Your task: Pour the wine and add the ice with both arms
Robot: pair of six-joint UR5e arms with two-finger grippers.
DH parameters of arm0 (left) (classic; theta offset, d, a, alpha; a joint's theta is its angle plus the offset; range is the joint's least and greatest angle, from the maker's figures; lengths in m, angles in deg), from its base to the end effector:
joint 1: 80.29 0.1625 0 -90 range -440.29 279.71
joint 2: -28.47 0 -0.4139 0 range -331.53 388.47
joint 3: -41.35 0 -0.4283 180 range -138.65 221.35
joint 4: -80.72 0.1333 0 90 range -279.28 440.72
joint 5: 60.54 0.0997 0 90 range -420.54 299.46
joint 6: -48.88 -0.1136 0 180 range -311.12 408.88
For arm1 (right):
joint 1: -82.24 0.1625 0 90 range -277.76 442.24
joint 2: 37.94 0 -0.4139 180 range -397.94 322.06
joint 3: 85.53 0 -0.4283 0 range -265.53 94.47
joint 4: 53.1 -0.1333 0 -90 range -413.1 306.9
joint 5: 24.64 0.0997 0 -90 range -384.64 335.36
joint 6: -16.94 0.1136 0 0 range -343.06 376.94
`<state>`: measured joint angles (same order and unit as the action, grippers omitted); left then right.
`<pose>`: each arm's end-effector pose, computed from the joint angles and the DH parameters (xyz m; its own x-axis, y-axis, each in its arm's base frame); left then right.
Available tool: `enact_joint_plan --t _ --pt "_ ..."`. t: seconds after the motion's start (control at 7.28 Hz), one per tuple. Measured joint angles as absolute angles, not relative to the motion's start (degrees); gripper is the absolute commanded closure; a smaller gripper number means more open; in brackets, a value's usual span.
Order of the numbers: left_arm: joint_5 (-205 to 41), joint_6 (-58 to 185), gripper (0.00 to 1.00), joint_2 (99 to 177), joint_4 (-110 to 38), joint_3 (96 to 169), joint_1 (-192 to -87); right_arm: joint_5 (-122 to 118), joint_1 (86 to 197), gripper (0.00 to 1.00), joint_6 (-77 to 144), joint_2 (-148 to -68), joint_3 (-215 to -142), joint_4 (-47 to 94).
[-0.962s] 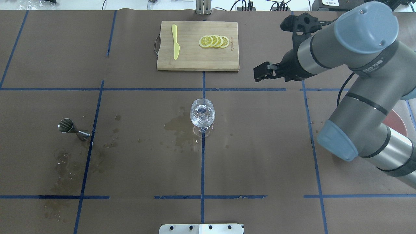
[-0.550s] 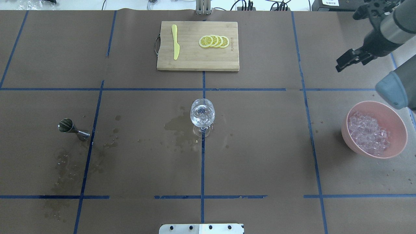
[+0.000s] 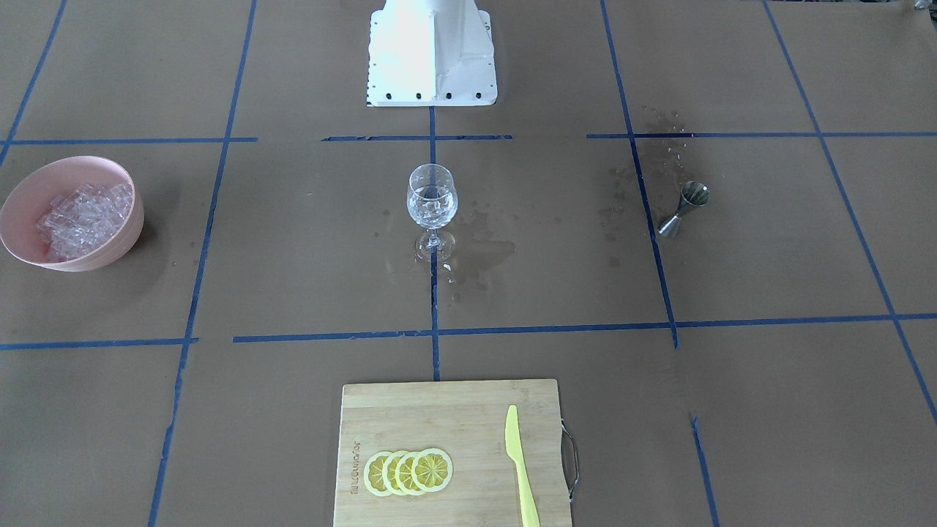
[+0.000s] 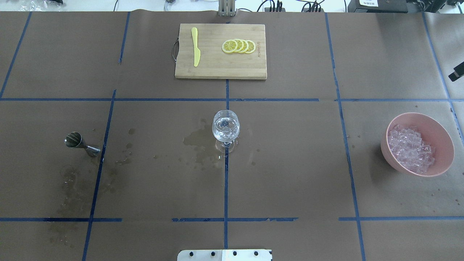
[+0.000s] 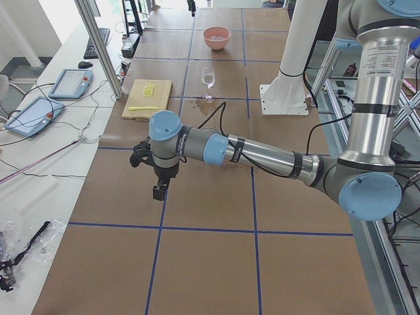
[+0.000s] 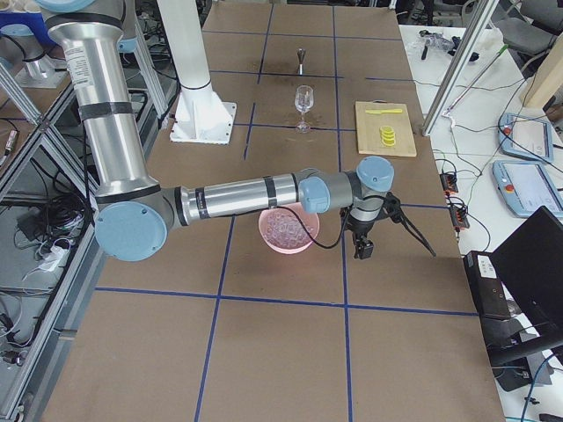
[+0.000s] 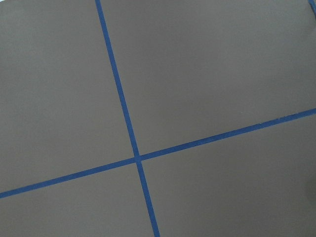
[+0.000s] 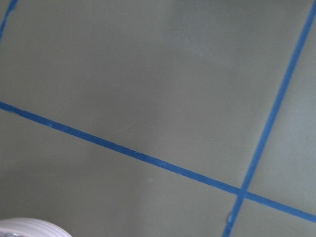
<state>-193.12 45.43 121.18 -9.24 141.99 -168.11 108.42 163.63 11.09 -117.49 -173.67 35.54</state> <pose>-0.0354 -0.5543 0.5355 0.7263 0.2419 -0.6434 -0.0809 0.9596 0.2694 -0.0364 -0.6126 0.5701 0.6860 -0.3241 0.6514 0.2185 0.9457 0.2404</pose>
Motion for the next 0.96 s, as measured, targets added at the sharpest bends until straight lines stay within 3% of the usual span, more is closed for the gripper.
enact_joint_plan --t 0.96 --pt "-193.3 44.9 0.00 113.0 -10.2 140.6 -170.3 113.6 171.6 0.00 11.2 -123.7 -173.4 35.0"
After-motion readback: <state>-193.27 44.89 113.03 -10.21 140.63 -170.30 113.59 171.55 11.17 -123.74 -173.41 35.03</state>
